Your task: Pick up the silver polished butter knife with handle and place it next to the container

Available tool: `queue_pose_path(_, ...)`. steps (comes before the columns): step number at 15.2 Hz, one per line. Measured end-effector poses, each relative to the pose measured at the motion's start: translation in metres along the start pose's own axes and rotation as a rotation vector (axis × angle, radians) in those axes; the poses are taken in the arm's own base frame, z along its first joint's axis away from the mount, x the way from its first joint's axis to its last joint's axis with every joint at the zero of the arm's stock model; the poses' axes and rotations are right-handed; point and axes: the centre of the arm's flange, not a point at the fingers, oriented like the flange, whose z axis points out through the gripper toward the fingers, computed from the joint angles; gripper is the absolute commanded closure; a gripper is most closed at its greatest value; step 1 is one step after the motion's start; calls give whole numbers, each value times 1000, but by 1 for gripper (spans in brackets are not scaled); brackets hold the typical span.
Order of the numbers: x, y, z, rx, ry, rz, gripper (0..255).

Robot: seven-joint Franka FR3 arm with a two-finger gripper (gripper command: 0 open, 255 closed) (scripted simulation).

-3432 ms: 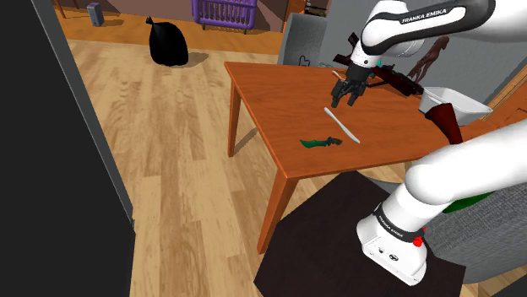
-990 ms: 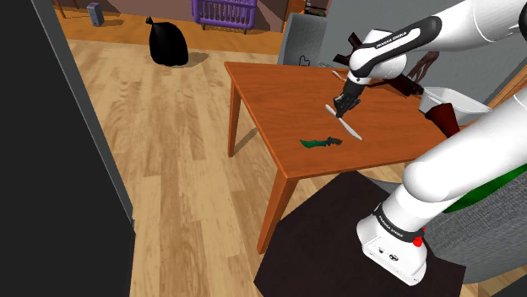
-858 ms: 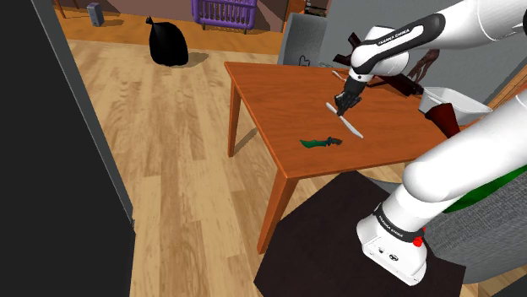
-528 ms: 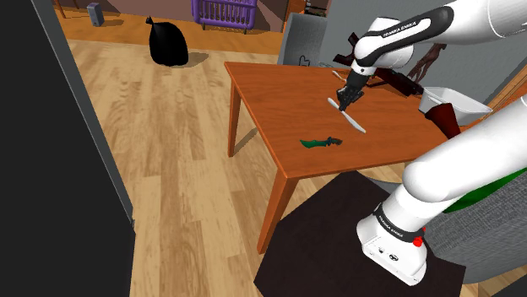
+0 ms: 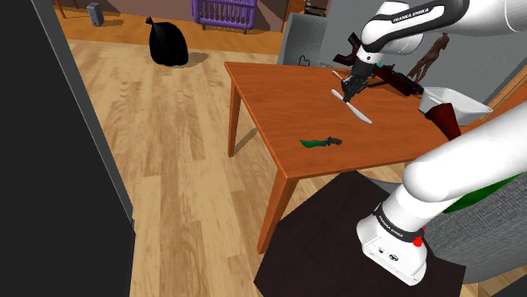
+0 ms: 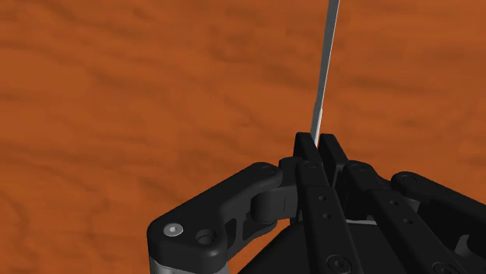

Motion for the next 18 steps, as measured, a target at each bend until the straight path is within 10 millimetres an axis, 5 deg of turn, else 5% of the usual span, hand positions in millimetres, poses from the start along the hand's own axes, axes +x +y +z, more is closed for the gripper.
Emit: queue_pose_path(18,3,1,-94,0,0,0,255)
